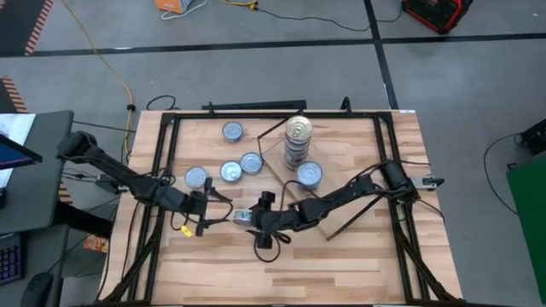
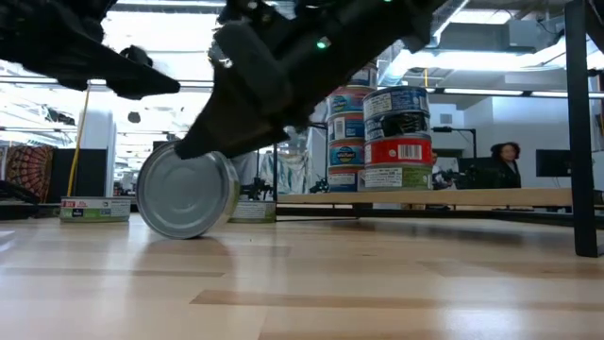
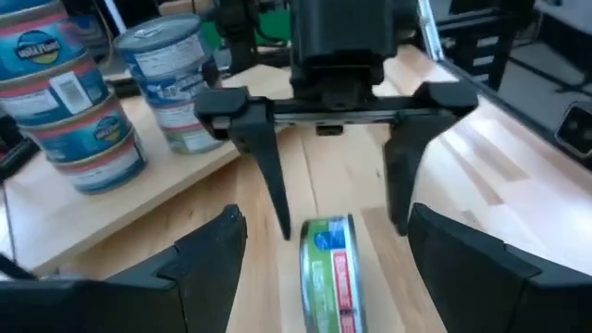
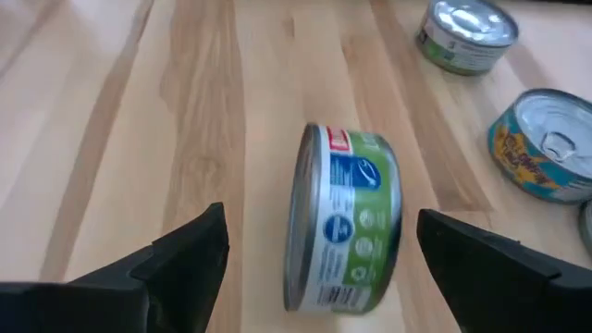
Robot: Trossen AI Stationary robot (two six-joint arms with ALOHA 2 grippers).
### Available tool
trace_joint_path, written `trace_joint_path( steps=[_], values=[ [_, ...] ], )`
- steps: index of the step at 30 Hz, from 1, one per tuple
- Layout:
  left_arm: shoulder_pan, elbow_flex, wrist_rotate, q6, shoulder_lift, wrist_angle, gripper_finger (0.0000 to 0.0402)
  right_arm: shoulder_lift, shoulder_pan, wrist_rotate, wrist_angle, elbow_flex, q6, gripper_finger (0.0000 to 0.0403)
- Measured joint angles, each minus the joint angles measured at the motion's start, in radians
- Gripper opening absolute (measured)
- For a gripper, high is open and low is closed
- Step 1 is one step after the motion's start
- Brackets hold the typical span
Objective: Stack canned seafood by type on shelf
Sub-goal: Put the green tuna can on the shelf
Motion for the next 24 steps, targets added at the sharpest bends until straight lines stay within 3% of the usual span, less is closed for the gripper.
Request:
trace_joint_path(
  steps=[7,18,24],
  values=[
    [-0.036,0.000,-0.061,-0.015,-0.014,-0.042,0.0290,0.044,-0.039,-0.118,-0.087,0.060,0.032,0.0349],
    [-0.035,0.001,-0.028,-0.052,-0.014,-0.049,0.0290,0.022,-0.076,-0.182,-0.135,0.066,0.043,0.0162],
    [-0.031,0.001,-0.037,-0.037,-0.014,-0.041,0.0290,-0.057,-0.074,-0.183,-0.181,0.066,0.043,0.0157]
  ],
)
